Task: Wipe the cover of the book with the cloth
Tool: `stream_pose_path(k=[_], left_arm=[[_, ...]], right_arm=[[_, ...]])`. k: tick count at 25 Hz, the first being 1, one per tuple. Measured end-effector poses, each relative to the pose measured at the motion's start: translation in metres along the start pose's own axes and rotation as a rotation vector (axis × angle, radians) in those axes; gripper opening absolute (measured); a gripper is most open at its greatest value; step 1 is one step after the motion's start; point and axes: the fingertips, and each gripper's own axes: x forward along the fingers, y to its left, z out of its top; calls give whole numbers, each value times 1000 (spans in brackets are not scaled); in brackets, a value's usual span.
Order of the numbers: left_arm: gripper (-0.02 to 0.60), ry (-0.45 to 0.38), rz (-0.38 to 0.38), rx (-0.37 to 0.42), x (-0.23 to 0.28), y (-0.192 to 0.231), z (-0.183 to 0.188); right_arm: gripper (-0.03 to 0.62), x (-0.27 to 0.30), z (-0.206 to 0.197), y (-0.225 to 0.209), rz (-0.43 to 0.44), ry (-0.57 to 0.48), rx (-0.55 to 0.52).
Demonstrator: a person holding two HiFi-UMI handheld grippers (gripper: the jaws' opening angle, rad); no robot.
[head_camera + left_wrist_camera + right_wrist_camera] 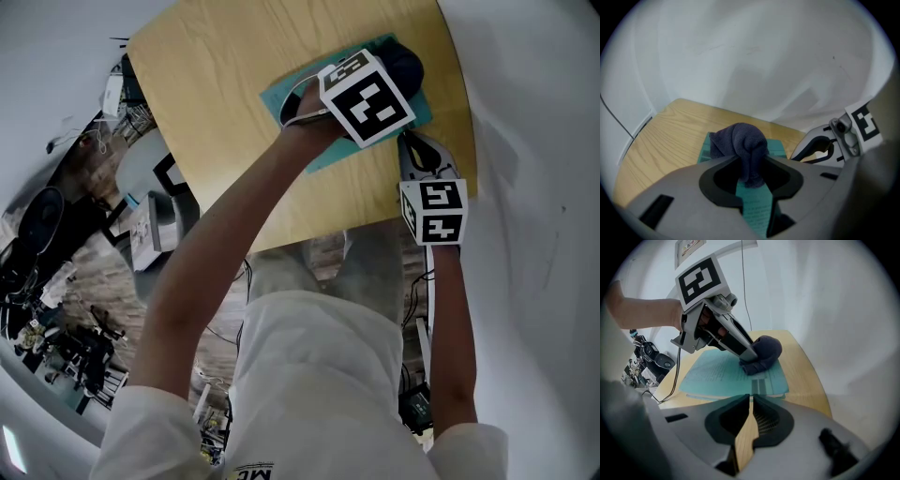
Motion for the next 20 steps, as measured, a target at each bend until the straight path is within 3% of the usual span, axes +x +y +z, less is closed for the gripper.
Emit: stream_pose_path(k=[9, 20], left_arm=[[138, 49, -135, 97, 11, -42, -1], [138, 70, -199, 95, 8, -54, -4]], right_arm=[[38, 0, 0, -1, -8, -6, -2], [39, -4, -2, 1, -13, 16, 16]])
